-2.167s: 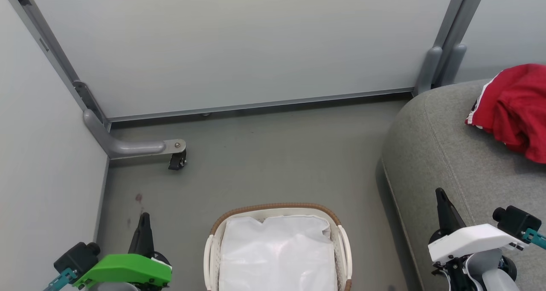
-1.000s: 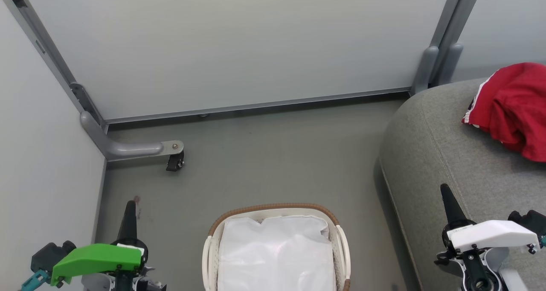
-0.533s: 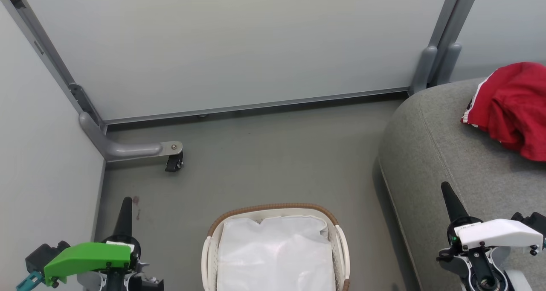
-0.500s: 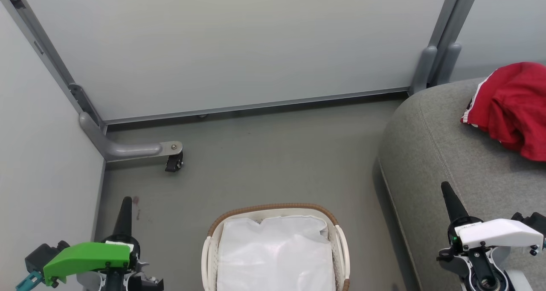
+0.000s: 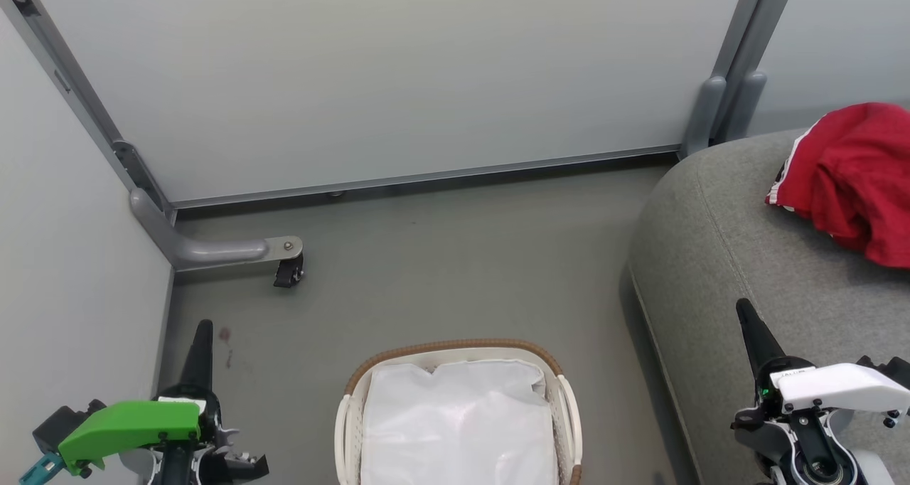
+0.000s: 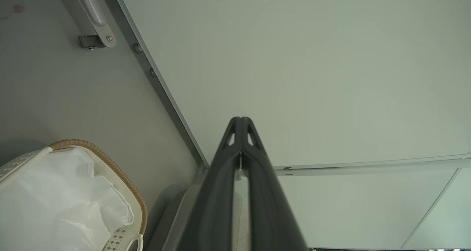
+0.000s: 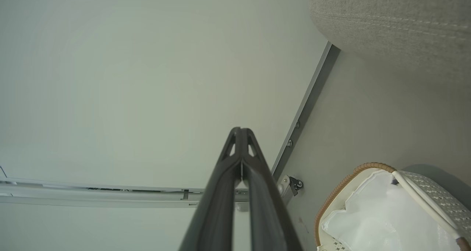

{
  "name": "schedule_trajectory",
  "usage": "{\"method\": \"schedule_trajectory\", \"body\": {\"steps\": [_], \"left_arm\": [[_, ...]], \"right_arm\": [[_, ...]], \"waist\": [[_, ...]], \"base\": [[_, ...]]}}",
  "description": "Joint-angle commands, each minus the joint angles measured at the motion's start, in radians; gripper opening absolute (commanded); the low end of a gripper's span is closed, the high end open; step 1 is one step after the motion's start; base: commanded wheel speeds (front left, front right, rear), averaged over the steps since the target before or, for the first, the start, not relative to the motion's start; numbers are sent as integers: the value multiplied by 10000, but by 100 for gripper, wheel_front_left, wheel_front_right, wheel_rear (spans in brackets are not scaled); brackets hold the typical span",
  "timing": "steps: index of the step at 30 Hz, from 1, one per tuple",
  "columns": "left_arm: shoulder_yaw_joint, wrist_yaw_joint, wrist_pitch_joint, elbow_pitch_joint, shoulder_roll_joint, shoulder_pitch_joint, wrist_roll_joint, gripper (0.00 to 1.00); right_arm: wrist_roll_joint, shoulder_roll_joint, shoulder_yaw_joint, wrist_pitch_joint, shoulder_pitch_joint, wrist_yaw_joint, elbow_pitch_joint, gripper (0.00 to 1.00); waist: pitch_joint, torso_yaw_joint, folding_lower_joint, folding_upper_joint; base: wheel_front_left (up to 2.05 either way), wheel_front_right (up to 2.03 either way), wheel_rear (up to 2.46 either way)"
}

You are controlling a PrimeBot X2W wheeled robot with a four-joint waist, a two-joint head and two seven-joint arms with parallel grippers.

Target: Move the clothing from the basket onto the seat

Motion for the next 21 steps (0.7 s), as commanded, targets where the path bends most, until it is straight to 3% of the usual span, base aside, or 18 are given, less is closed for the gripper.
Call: {"method": "schedule_trajectory", "body": {"steps": [1,21], "left_arm": [[80,-61,75,-79,42,-233,-208,0],[357,-141,446,-230,47,-280,-1440,0]], "right_arm": [[238,-61,-47,75,-34,-4,-99,0],[1710,-75,-140,453,-19,-6,-234,0]], "waist": [[-1,-4,0,0],[-10,-58,0,0]], "base": [[0,0,0],[0,0,0]]}}
